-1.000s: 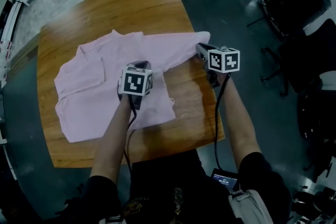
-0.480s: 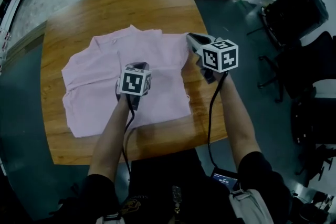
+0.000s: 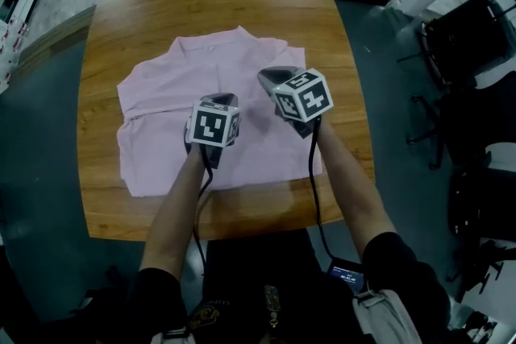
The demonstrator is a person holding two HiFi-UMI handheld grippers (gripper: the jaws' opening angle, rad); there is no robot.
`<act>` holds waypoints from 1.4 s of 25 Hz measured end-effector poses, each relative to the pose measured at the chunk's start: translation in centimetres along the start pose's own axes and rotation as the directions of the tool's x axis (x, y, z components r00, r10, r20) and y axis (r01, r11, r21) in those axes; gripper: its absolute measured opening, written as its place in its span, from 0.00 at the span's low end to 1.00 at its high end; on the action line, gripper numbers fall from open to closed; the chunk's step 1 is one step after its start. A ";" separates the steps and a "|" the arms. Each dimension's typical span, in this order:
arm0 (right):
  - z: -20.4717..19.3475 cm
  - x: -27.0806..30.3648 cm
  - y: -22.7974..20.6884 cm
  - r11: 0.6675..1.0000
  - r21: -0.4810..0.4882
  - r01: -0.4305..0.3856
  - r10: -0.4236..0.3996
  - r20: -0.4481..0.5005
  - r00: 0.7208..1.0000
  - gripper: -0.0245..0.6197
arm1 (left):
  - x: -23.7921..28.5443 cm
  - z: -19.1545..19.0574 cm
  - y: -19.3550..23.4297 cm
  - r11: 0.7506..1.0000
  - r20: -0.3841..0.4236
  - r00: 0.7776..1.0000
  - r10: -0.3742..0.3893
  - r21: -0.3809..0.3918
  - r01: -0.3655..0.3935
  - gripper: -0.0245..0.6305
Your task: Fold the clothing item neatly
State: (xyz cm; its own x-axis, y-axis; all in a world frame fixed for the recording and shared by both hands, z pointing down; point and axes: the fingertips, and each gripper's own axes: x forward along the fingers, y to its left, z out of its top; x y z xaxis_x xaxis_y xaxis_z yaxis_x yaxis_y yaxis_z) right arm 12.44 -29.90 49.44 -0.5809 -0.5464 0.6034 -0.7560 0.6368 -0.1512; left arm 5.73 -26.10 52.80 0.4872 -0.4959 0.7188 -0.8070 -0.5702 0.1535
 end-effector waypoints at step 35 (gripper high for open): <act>-8.5 -3.1 -5.3 0.989 0.065 0.136 -0.127 -0.134 0.983 0.14 | 10.2 3.4 -7.1 0.857 -0.164 0.978 -0.126 0.479 0.191 0.07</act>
State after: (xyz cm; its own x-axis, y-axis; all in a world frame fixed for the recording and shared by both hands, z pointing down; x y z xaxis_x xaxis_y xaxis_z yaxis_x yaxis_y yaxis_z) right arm 20.80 -26.99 55.04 -0.4347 -0.5450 0.7169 -0.8461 0.5197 -0.1180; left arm 17.61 -29.32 56.73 0.5237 -0.3060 0.7951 -0.4389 -0.8968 -0.0561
